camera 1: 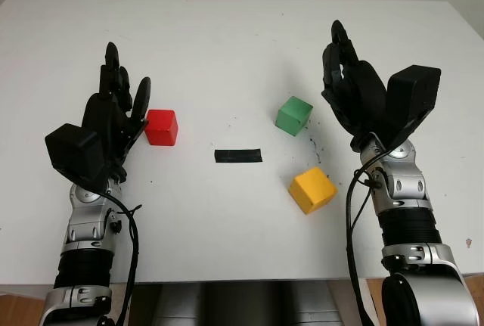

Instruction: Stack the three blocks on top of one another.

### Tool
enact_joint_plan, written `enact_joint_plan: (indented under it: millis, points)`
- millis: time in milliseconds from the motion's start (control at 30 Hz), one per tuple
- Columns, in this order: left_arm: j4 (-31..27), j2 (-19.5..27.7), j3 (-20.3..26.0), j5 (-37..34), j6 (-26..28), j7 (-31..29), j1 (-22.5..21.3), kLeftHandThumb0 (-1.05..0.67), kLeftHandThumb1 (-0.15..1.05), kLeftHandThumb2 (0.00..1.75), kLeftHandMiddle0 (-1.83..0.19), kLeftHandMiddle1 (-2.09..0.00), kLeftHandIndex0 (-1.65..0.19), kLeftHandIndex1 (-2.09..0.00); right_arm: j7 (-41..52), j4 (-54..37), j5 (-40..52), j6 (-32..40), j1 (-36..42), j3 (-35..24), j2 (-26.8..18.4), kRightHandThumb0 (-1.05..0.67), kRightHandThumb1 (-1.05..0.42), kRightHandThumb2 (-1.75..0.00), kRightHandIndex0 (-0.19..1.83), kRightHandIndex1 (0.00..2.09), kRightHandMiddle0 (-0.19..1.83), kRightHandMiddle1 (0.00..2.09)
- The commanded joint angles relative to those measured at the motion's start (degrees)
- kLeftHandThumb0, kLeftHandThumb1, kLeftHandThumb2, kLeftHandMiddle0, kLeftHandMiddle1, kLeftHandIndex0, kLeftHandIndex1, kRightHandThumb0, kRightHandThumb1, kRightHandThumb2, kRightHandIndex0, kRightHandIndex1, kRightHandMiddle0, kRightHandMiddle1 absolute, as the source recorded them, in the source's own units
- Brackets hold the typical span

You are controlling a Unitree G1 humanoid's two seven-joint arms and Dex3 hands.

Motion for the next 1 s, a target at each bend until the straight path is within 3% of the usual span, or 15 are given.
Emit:
enact_joint_plan:
  millis: [0, 433, 533, 767, 967]
  points:
    - [-1.2, 0.4, -0.2, -0.1, 0.2, -0.4, 1.1, -0.59, 1.05, 0.46, 0.15, -0.05, 0.15, -0.05, 0.2, -1.2, 0.2, -0.4, 0.7, 0.0, -0.2, -0.79, -1.05, -0.68, -0.19, 0.00, -0.19, 0.00]
    - [-0.4, 1.9, -0.3, 0.5, 0.5, -1.5, 0.2, -0.60, 1.05, 0.44, 0.15, -0.05, 0.15, -0.05, 0.2, -1.6, 0.3, 0.7, 1.1, 0.0, -0.3, -0.79, -1.05, -0.68, -0.19, 0.00, -0.19, 0.00]
    - [-0.1, 5.6, -0.5, 1.9, 0.5, -4.0, -0.6, -0.61, 1.05, 0.37, 0.07, -0.08, 0.10, -0.08, 0.5, -1.5, 0.4, 0.4, 1.0, -0.1, -0.3, -0.78, -1.05, -0.69, -0.19, 0.00, -0.19, 0.00]
    - [1.0, 17.3, -2.1, 9.3, -1.8, -8.1, -2.5, -0.61, 1.01, 0.08, -0.36, -0.14, -0.22, -0.17, 0.5, -2.3, 0.3, 1.0, 1.0, -0.1, -0.4, -0.79, -1.05, -0.68, -0.19, 0.00, -0.19, 0.00]
    - [0.0, 27.2, -5.8, 16.1, 0.3, -15.0, -3.3, -0.68, 0.93, 0.04, -0.15, -0.03, -0.32, -0.14, 0.4, -2.7, 0.6, 1.2, 1.3, -0.3, -0.2, -0.79, -1.05, -0.69, -0.19, 0.00, -0.19, 0.00]
